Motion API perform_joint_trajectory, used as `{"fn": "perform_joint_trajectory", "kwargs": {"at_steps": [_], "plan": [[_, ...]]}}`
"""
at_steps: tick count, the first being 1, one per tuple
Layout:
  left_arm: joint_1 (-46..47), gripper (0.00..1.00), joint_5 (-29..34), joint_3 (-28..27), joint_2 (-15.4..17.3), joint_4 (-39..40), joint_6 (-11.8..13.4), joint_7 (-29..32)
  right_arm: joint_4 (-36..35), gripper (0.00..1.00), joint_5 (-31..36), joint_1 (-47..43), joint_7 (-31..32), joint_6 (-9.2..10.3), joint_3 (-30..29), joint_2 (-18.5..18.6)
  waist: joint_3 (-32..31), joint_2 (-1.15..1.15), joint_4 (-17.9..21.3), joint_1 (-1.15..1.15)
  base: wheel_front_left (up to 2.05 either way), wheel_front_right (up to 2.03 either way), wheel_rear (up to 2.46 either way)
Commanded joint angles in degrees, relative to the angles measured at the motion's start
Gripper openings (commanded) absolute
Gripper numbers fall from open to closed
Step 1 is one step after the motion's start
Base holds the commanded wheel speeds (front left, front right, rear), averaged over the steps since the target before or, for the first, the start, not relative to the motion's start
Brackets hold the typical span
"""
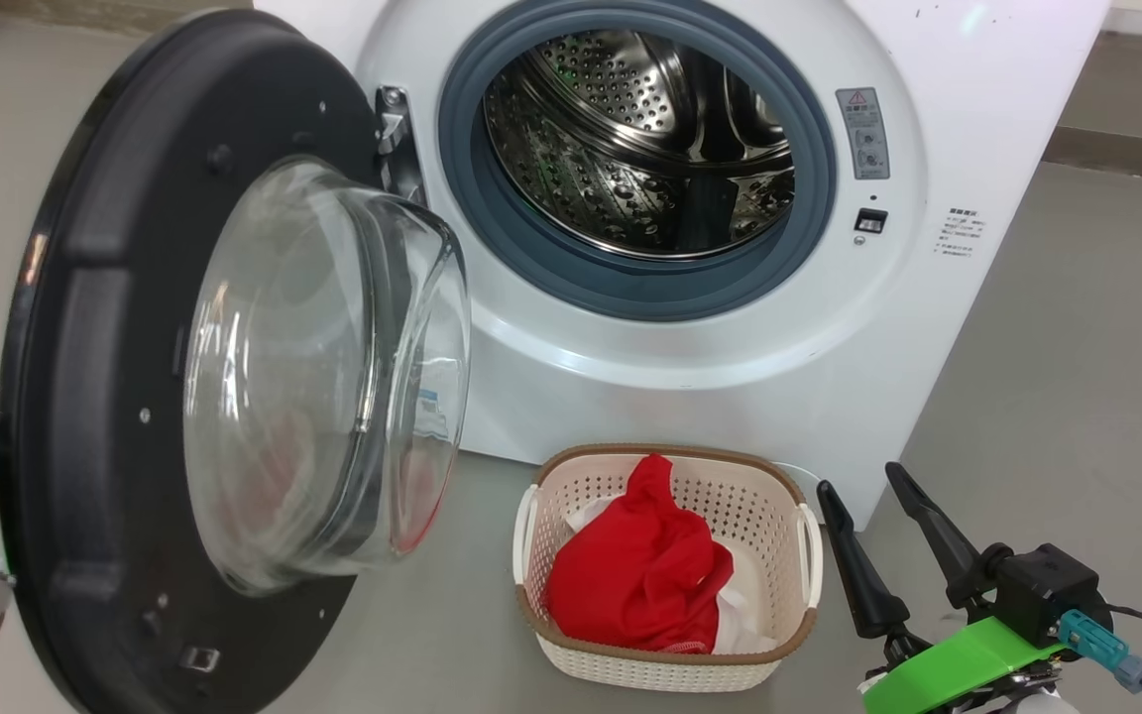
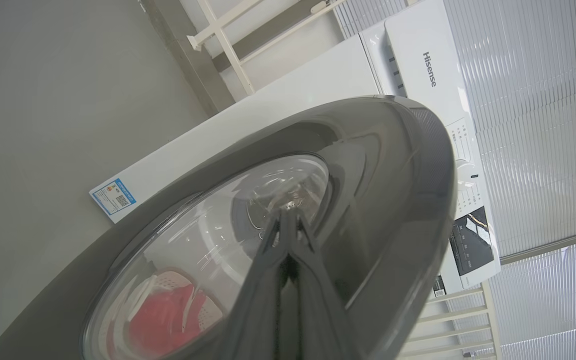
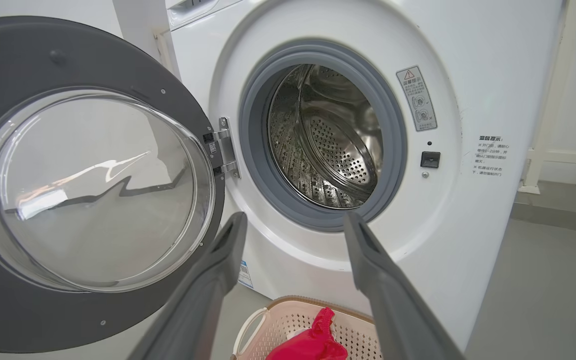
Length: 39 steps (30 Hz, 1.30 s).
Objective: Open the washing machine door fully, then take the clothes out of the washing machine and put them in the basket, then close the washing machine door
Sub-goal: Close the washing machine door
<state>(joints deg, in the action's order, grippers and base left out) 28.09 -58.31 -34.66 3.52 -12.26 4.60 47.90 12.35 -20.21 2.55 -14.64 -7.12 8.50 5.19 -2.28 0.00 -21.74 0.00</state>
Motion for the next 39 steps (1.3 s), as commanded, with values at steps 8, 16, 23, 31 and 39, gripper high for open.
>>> {"fn": "perform_joint_trajectory", "kwargs": {"at_steps": [8, 16, 23, 31, 39], "plan": [[-4.9, 0.00, -2.8, 2.8, -0.4, 9.0, 0.9, 1.3, -0.6, 1.00, -0.6, 1.6, -0.4, -0.36, 1.6, 0.4, 0.2, 0.00, 2.4, 0.00, 0.00, 0.00, 0.00], [-10.4, 0.00, -7.5, 6.9, -0.6, 17.0, 2.2, -0.4, 0.0, 1.00, -0.8, 1.5, -0.4, -0.36, 1.6, 0.5, 0.4, 0.00, 5.3, 0.00, 0.00, 0.00, 0.00], [-15.9, 0.00, -11.9, 11.8, -0.6, 23.6, 4.2, -3.9, 0.0, 1.00, -0.7, 1.6, -0.4, -0.36, 1.2, 0.6, 0.6, 0.00, 8.2, 0.00, 0.00, 0.00, 0.00], [-18.4, 0.00, -15.0, 14.5, -0.6, 26.3, 5.2, -5.9, 0.1, 1.00, -0.8, 2.0, -0.4, -0.36, 1.2, 0.6, 0.8, 0.00, 11.0, 0.00, 0.00, 0.00, 0.00], [-18.9, 0.00, -16.1, 16.1, -0.6, 27.3, 5.0, -6.7, 0.0, 1.00, -0.7, 2.2, -0.4, -0.36, 1.0, 0.7, 0.9, 0.00, 13.6, 0.00, 0.00, 0.00, 0.00]]}}
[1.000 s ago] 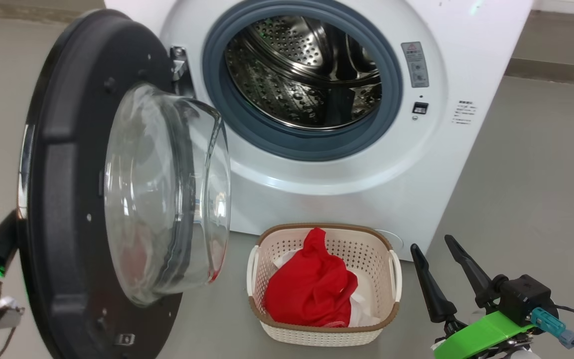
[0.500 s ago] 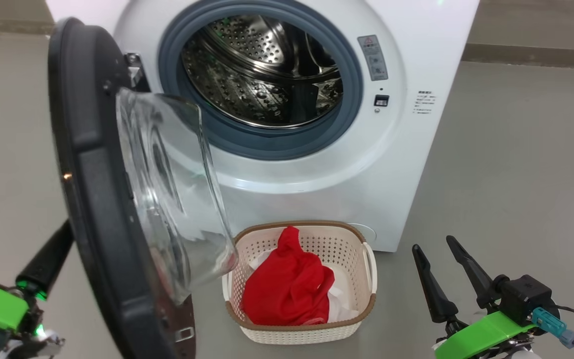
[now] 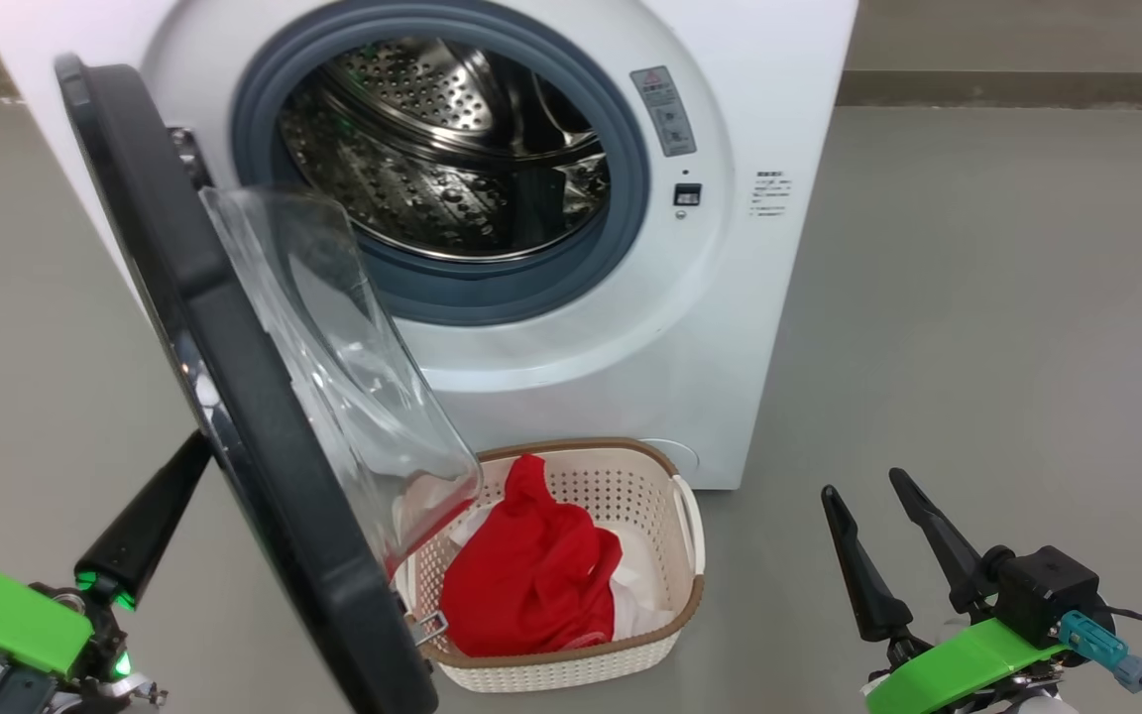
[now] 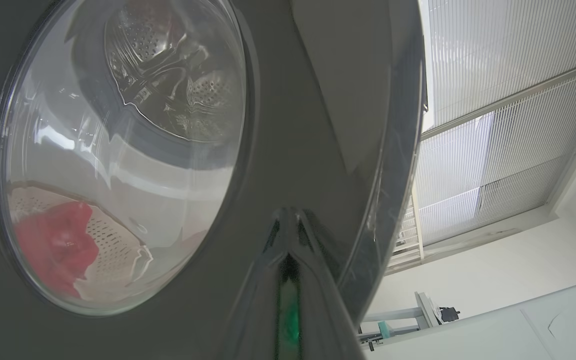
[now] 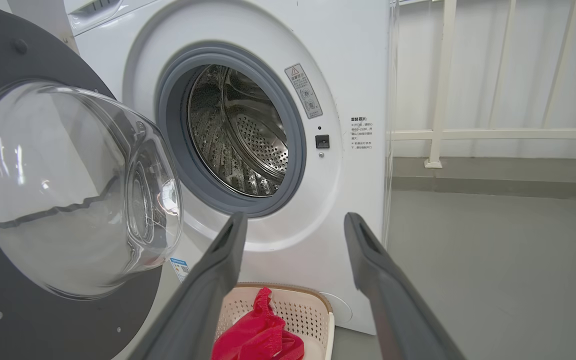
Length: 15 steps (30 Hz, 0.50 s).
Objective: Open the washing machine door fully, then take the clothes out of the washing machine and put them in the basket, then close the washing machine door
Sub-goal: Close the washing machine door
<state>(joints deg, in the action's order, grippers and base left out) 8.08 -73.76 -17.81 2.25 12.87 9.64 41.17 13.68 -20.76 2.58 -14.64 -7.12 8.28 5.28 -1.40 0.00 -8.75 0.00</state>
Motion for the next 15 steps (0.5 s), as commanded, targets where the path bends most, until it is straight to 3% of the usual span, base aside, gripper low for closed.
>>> {"fn": "perform_joint_trajectory", "kwargs": {"at_steps": [1, 12, 13, 14, 15], "plan": [[1.1, 0.00, -0.6, -0.7, 0.6, 2.2, 0.0, -0.1, -1.3, 1.00, -0.1, 2.2, -0.4, -0.36, 1.2, 0.6, 0.1, 0.00, 0.8, 0.00, 0.00, 0.00, 0.00], [0.0, 0.00, 1.3, -0.6, 0.9, 2.3, -1.1, -4.5, -1.4, 1.00, -0.1, 2.4, -0.4, -0.36, 1.1, 0.7, 0.3, 0.00, 2.2, 0.00, 0.00, 0.00, 0.00], [-0.2, 0.10, 2.7, -0.6, 1.3, 2.3, -2.3, -5.6, -1.5, 1.00, -0.1, 2.4, -0.4, -0.36, 1.1, 0.6, 0.4, 0.00, 2.3, 0.00, 0.00, 0.00, 0.00], [-0.5, 0.38, 4.5, -0.7, 1.8, 2.2, -3.4, -7.1, -1.5, 1.00, -0.1, 2.5, -0.4, -0.36, 1.1, 0.6, 0.5, 0.00, 2.4, 0.00, 0.00, 0.00, 0.00], [-0.9, 0.84, 6.7, -0.8, 2.3, 2.0, -4.6, -9.0, -1.5, 1.00, -0.1, 2.5, -0.4, -0.36, 1.1, 0.6, 0.6, 0.00, 2.5, 0.00, 0.00, 0.00, 0.00]]}}
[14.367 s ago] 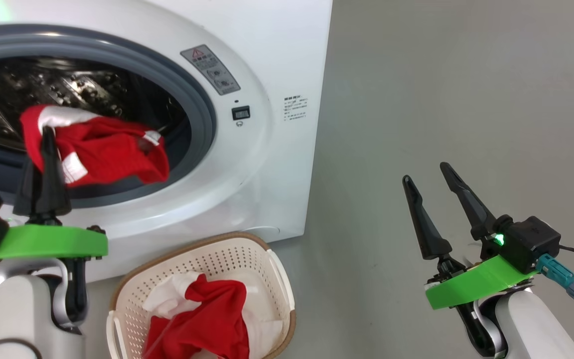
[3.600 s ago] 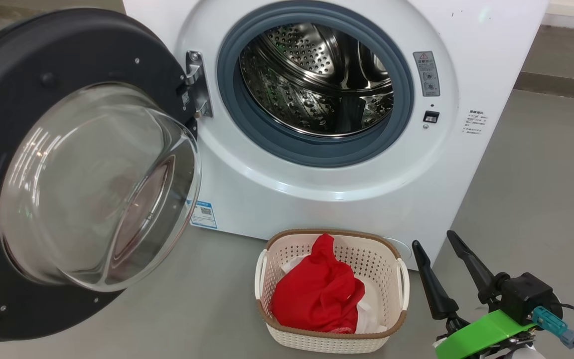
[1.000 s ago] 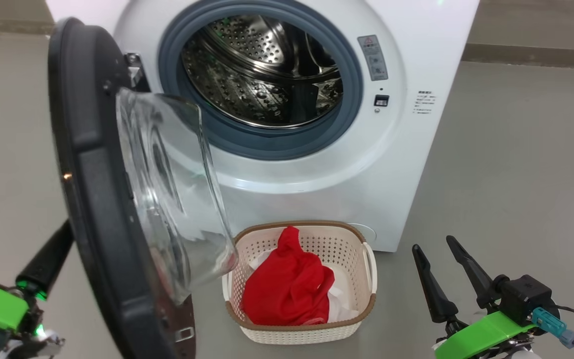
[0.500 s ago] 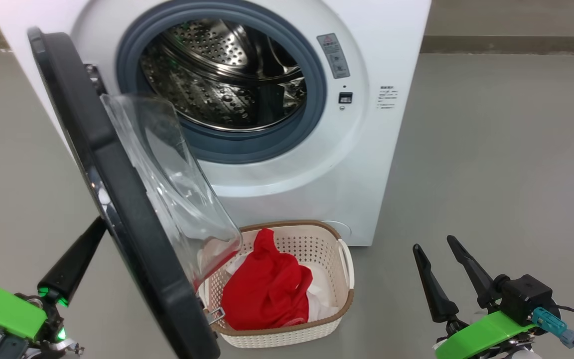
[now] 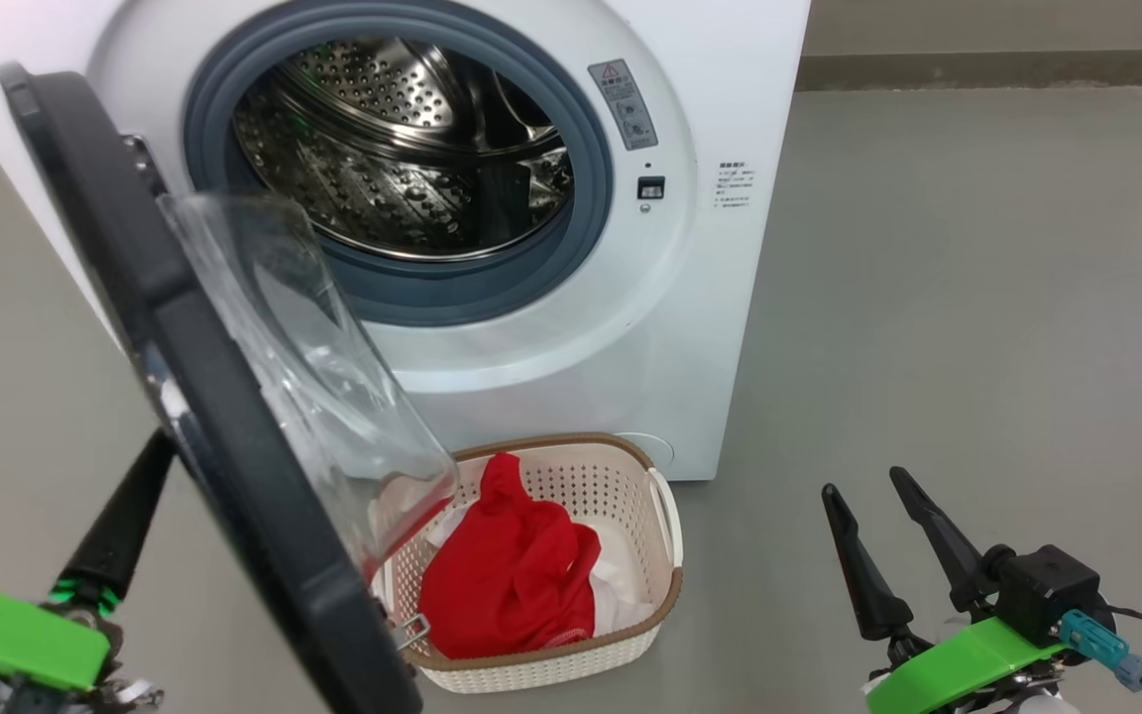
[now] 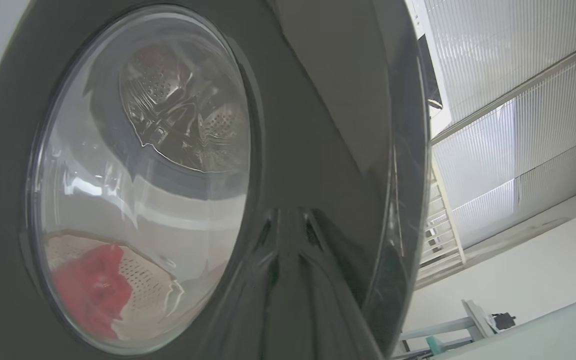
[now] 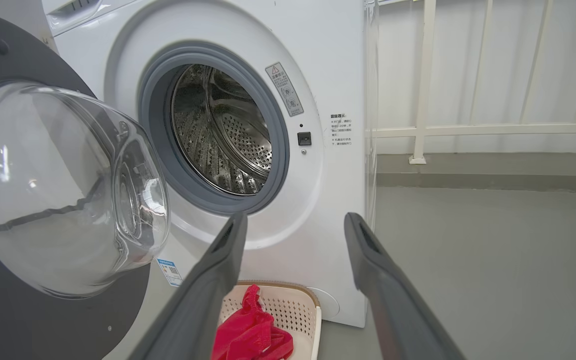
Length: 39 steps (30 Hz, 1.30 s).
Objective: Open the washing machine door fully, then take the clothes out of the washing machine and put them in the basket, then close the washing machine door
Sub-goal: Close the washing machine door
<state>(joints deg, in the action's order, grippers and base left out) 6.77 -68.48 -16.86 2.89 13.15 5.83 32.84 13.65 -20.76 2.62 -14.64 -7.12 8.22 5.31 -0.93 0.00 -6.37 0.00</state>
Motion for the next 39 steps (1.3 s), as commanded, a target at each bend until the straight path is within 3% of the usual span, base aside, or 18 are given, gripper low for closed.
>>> {"fn": "perform_joint_trajectory", "kwargs": {"at_steps": [1, 8, 12, 17, 22, 39], "plan": [[0.1, 1.00, 3.3, -1.8, 1.8, 1.4, -1.9, -2.5, -1.5, 1.00, 0.0, 2.5, -0.4, -0.36, 1.2, 0.6, 0.1, 0.00, 0.2, 0.00, 0.00, 0.00, 0.00], [-2.6, 1.00, 19.1, 0.4, 3.8, -1.0, -9.6, -16.7, -1.4, 1.00, 0.0, 2.5, -0.4, -0.36, 1.2, 0.3, 0.2, 0.00, 0.5, 0.00, 0.00, 0.00, 0.00], [-3.7, 1.00, 28.9, 2.0, 5.6, -4.0, -11.3, -25.9, -1.5, 1.00, 0.0, 2.7, -0.4, -0.36, 1.2, 0.2, 0.2, 0.00, 0.5, 0.00, 0.00, 0.00, 0.00], [-4.7, 1.00, 41.3, 4.2, 7.7, -8.4, -11.2, -36.9, -1.4, 1.00, -0.1, 2.8, -0.4, -0.36, 1.2, 0.0, 0.1, 0.00, 0.6, 0.00, 0.00, 0.00, 0.00], [-5.3, 1.00, 47.2, 5.8, 7.8, -14.1, -9.9, -43.5, -1.4, 1.00, -0.1, 2.7, -0.4, -0.36, 1.2, -0.2, -0.3, 0.00, 0.7, 0.00, 0.00, 0.00, 0.00], [-6.1, 1.00, 53.1, 6.0, 4.5, -24.6, -7.9, -47.8, -1.3, 1.00, -0.3, 2.3, -0.4, -0.36, 1.8, -0.4, -0.9, 0.00, 1.0, 0.00, 0.00, 0.00, 0.00]]}}
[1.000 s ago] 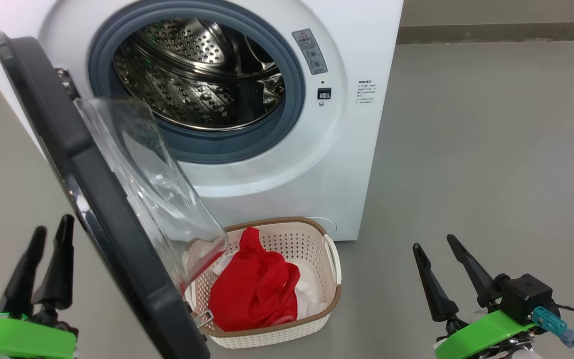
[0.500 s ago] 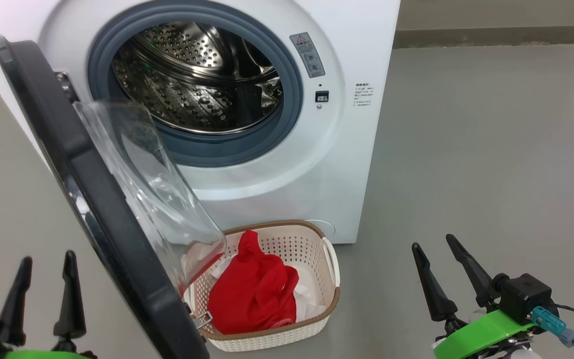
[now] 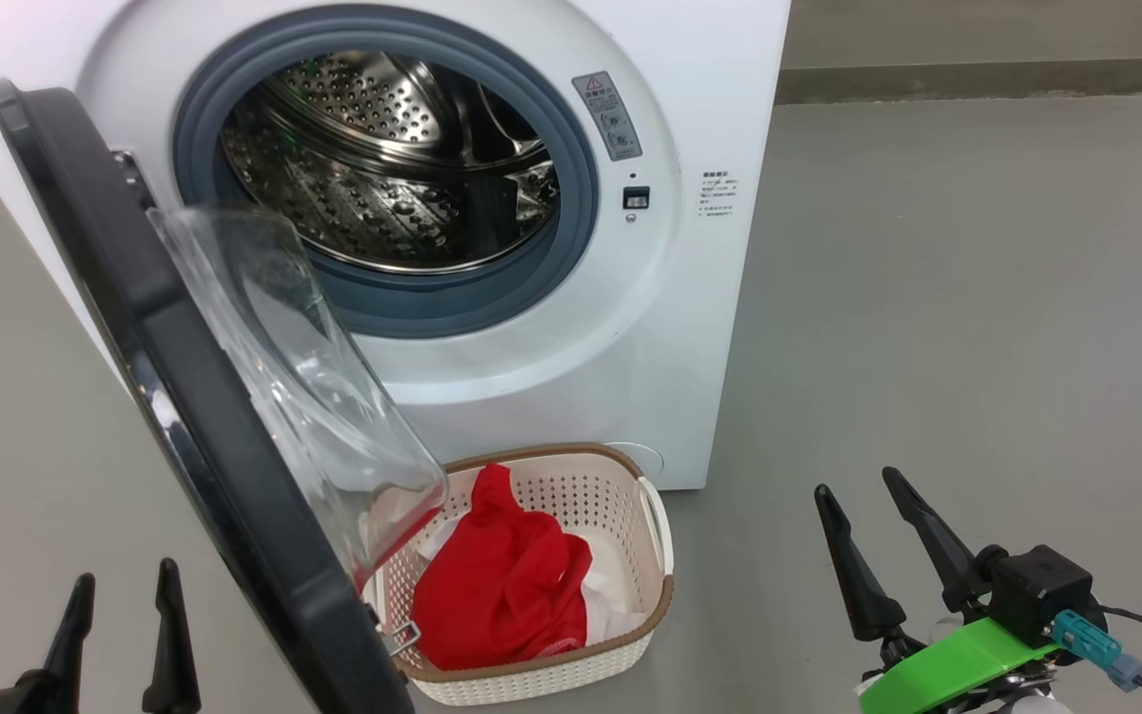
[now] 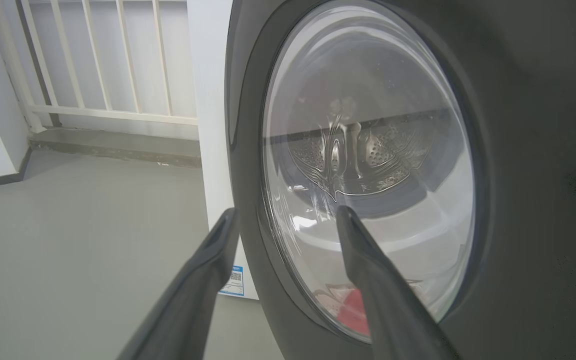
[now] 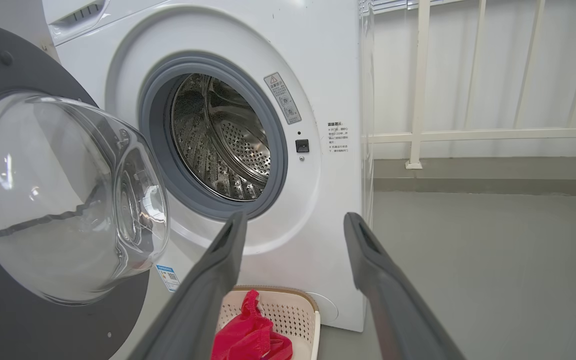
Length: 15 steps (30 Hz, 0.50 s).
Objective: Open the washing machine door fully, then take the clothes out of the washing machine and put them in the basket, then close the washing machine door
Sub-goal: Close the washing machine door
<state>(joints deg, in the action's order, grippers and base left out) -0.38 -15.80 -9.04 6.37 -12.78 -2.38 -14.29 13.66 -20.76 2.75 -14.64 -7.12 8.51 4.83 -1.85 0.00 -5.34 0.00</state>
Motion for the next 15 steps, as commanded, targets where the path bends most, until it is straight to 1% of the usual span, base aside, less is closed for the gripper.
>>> {"fn": "perform_joint_trajectory", "kwargs": {"at_steps": [1, 7, 15], "plan": [[0.8, 1.00, 0.9, -2.0, 0.9, 1.4, 0.3, -0.7, -1.3, 1.00, -0.3, 2.2, -0.4, -0.36, 1.6, 0.0, -0.1, 0.00, 0.1, 0.00, 0.00, 0.00, 0.00], [-0.5, 1.00, 2.7, -3.0, -0.5, 1.5, -0.1, -0.7, -1.4, 1.00, -0.4, 2.2, -0.4, -0.36, 1.8, 0.3, -0.2, 0.00, 0.2, 0.00, 0.00, 0.00, 0.00], [-0.3, 1.00, 4.3, -4.0, -1.3, 1.3, -0.9, -0.7, -1.4, 1.00, -0.4, 2.1, -0.4, -0.36, 1.8, 0.3, -0.1, 0.00, -0.2, 0.00, 0.00, 0.00, 0.00]]}}
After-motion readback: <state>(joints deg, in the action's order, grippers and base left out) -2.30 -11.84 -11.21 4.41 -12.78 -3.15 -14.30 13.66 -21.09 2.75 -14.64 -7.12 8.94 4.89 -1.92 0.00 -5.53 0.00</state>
